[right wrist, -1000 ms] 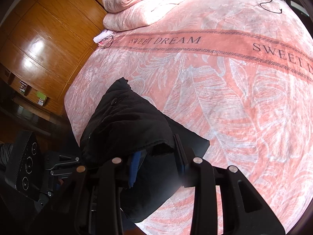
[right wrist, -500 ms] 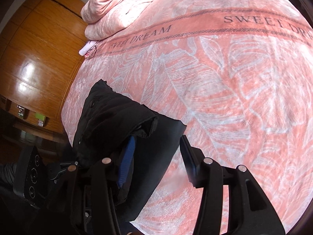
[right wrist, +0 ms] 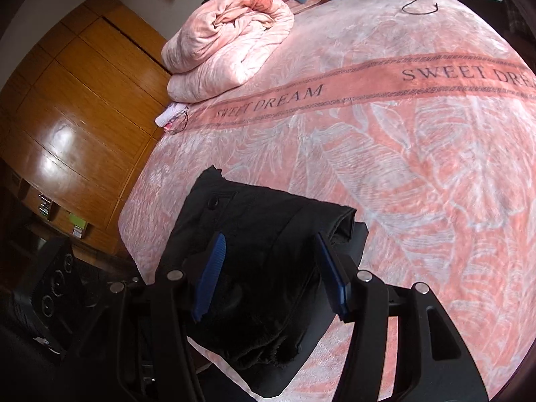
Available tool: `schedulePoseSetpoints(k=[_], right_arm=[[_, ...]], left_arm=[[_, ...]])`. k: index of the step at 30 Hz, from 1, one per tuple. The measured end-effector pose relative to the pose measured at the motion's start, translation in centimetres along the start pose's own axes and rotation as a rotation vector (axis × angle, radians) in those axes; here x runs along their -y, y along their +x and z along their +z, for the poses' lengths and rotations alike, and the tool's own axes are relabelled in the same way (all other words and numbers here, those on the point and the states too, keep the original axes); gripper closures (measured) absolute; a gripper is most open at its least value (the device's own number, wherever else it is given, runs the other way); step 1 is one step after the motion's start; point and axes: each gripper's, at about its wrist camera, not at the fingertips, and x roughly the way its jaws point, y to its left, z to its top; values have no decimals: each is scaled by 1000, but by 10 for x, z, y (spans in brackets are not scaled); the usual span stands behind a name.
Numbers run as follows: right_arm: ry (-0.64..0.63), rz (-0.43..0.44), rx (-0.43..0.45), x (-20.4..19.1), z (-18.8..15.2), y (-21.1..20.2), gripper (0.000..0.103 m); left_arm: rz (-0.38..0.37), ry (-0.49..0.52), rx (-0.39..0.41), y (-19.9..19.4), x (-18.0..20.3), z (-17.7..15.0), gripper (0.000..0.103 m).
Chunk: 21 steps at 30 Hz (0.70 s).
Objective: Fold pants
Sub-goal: 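Grasp the folded pants edge again with both tools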
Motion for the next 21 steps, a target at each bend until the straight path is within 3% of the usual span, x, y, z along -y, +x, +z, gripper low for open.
schedulePoseSetpoints(k=[4,10,13,15,18,21], right_arm=[[65,-1,-40,23,-13,24,49],[115,-72,-82,34,-28,45,45],[124,-87,-25,17,-32,25,44],[105,-71,37,-8,-41,4,44],[76,-85,53,-38,-65,-5,42],[57,-185,43,-47,-91,1,42]], left_arm=[[28,-28,-7,3,-23,-2,38],[34,-135,-14,3,-80,-20,38],[12,-193,21,-8,-106,-25,37],[9,-223,56,-18,-122,-30,29],[14,-253,62,-20,-145,-37,28],[8,-276,54,-12,-163,-43,27]])
